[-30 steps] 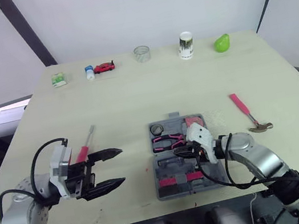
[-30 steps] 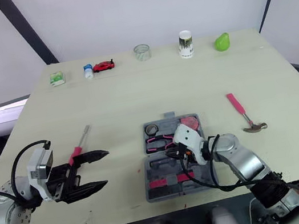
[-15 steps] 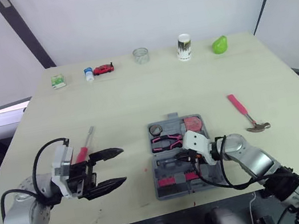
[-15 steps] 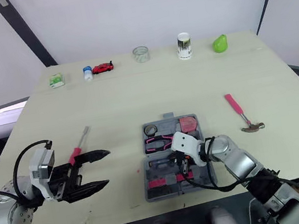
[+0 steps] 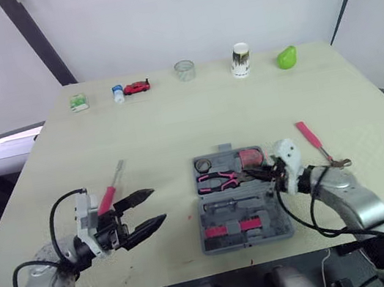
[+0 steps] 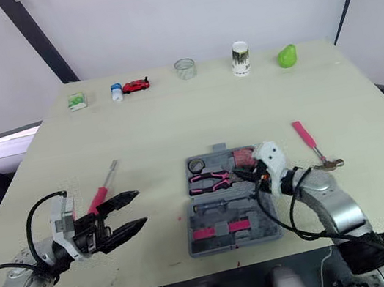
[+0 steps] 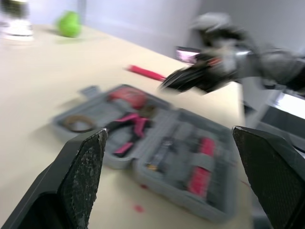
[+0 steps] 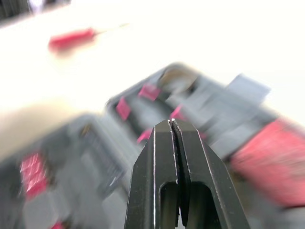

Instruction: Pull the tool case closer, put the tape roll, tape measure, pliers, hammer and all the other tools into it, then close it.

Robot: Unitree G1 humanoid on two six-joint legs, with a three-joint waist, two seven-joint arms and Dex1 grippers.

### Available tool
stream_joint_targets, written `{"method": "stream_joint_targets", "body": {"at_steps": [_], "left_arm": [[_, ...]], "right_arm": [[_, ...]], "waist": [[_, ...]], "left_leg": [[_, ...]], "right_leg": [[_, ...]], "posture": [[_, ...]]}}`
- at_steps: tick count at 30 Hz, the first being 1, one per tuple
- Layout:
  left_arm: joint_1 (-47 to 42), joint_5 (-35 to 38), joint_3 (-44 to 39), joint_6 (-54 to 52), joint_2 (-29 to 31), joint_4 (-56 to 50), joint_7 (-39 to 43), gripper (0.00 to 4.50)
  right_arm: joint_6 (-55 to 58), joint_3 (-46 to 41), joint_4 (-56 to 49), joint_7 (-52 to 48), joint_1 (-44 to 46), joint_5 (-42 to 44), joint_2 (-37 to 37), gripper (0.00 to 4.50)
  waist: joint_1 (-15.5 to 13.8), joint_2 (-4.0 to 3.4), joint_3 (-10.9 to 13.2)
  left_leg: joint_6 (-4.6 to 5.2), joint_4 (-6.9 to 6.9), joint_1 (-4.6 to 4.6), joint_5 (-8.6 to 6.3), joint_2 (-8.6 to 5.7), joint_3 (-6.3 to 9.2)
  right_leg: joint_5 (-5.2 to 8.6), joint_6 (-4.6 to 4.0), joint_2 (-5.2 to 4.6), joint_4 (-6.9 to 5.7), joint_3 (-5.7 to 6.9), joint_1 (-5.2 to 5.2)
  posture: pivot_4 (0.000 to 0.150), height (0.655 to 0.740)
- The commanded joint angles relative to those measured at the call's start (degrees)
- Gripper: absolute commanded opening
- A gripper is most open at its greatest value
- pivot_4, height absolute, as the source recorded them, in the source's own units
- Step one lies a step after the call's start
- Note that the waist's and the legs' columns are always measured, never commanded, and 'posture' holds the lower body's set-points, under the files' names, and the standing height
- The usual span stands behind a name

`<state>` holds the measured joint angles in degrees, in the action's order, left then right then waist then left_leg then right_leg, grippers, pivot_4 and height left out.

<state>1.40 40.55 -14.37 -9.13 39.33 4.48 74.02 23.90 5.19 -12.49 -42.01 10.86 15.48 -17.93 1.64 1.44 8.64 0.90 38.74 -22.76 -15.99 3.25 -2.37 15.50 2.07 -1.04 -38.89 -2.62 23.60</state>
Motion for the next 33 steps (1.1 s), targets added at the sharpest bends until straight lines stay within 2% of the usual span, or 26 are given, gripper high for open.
{"method": "stream_joint_targets", "body": {"at_steps": [1,3,5,6,7,8,9,10,12,16,21,28,33], "left_arm": [[1.9,-2.2,-2.2,0.1,-1.2,0.6,-4.7,4.50],[3.2,-3.6,-2.9,1.0,-1.7,2.3,-5.9,4.50],[4.3,-3.9,-4.0,1.0,-1.9,3.4,-6.7,4.50],[5.2,-4.1,-5.0,1.3,-1.7,4.5,-7.0,4.50],[5.8,-4.3,-5.8,1.6,-1.7,5.3,-7.1,4.50],[6.5,-4.3,-6.7,1.7,-1.6,6.2,-7.3,4.50],[7.3,-4.6,-7.7,2.1,-1.6,7.2,-7.5,4.50],[7.9,-4.7,-8.5,2.4,-1.6,7.9,-7.7,4.50],[9.3,-4.9,-10.0,2.9,-1.7,9.2,-8.0,4.50],[12.0,-5.5,-12.5,4.3,-1.7,11.7,-7.8,4.50],[11.9,-5.6,-13.1,4.4,-1.8,12.5,-7.9,4.50],[8.0,-5.5,-11.6,4.5,-2.6,12.1,-6.2,4.50],[6.2,-3.7,-8.0,2.2,-3.2,4.3,-2.8,4.50]], "right_arm": [[0.4,-7.7,-5.0,0.0,-5.3,5.0,-2.9,0.27],[0.2,-10.4,-6.1,-0.3,-9.6,4.9,-6.0,0.79],[-0.9,-12.7,-6.9,-0.5,-13.8,5.0,-8.3,1.65],[-1.7,-16.5,-7.5,-0.7,-17.4,6.3,-9.1,2.22],[-2.3,-19.1,-7.9,-0.8,-20.0,7.5,-9.5,2.51],[-3.2,-22.2,-8.3,-1.3,-23.5,8.2,-10.1,3.26],[-4.5,-25.2,-8.6,-1.9,-27.2,8.8,-10.4,3.26],[-5.4,-27.2,-8.7,-2.4,-30.0,9.2,-10.5,3.97],[-7.4,-30.7,-8.2,-3.3,-35.4,9.9,-10.2,4.35],[-10.9,-34.9,-5.8,-4.0,-41.8,10.6,-9.4,4.35],[-10.8,-36.4,-4.2,-3.6,-41.7,11.6,-10.5,4.35],[-5.0,-35.4,-6.6,-0.5,-35.5,14.4,-13.4,4.35],[2.8,-31.4,-7.3,6.4,-25.1,12.1,-16.7,4.35]], "waist": [[-0.1,-0.03,0.0],[-0.2,-0.04,0.0],[-0.5,-0.02,0.0],[-0.5,-0.01,0.0],[-0.7,-0.02,0.0],[-0.8,-0.02,0.0],[-0.8,-0.06,0.1],[-0.9,-0.08,0.1],[-0.9,-0.08,0.0],[-0.7,-0.02,0.0],[-0.8,-0.02,0.0],[-0.9,-0.02,0.0],[-0.8,-0.02,0.0]], "left_leg": [[0.00,0.00,0.00,0.00,0.00,0.00],[0.00,-0.02,-0.02,0.00,-0.04,-0.02],[0.00,-0.02,-0.02,0.00,-0.06,-0.10],[0.00,-0.02,-0.02,0.00,-0.06,-0.13],[0.00,-0.03,0.00,-0.01,-0.03,-0.16],[0.00,-0.03,0.00,0.00,-0.04,-0.20],[0.00,-0.04,0.02,0.00,-0.03,-0.21],[0.00,-0.04,0.03,0.00,-0.01,-0.26],[0.00,-0.04,0.07,0.00,-0.01,-0.29],[0.00,-0.04,0.26,0.00,0.04,-0.33],[0.00,-0.04,0.33,-0.01,0.05,-0.42],[0.00,-0.04,0.30,0.00,0.01,-0.41],[0.00,-0.04,0.25,0.00,0.00,-0.39]], "right_leg": [[0.00,0.00,0.00,0.00,0.00,0.00],[0.00,0.01,-0.06,0.03,-0.01,-0.01],[0.00,0.02,-0.09,0.08,-0.04,0.00],[0.00,0.02,-0.08,0.07,-0.04,0.00],[0.01,0.01,-0.04,0.07,-0.04,0.00],[0.01,0.00,-0.03,0.05,0.01,0.00],[0.02,-0.01,0.00,0.05,0.01,-0.01],[0.02,-0.02,0.02,0.04,0.00,-0.02],[0.03,-0.01,0.01,0.06,0.01,-0.07],[0.13,-0.16,-0.02,0.05,-0.23,-0.08],[0.14,-0.18,-0.05,0.05,-0.32,-0.09],[0.12,-0.19,-0.04,0.04,-0.32,-0.09],[0.01,-0.01,-0.02,0.05,-0.34,-0.08]], "posture": [[0.150,0.7400],[0.150,0.7400],[0.150,0.7400],[0.150,0.7400],[0.150,0.7400],[0.150,0.7400],[0.150,0.7400],[0.150,0.7400],[0.150,0.7400],[0.150,0.7400],[0.150,0.7400],[0.150,0.7400],[0.150,0.7400]]}}
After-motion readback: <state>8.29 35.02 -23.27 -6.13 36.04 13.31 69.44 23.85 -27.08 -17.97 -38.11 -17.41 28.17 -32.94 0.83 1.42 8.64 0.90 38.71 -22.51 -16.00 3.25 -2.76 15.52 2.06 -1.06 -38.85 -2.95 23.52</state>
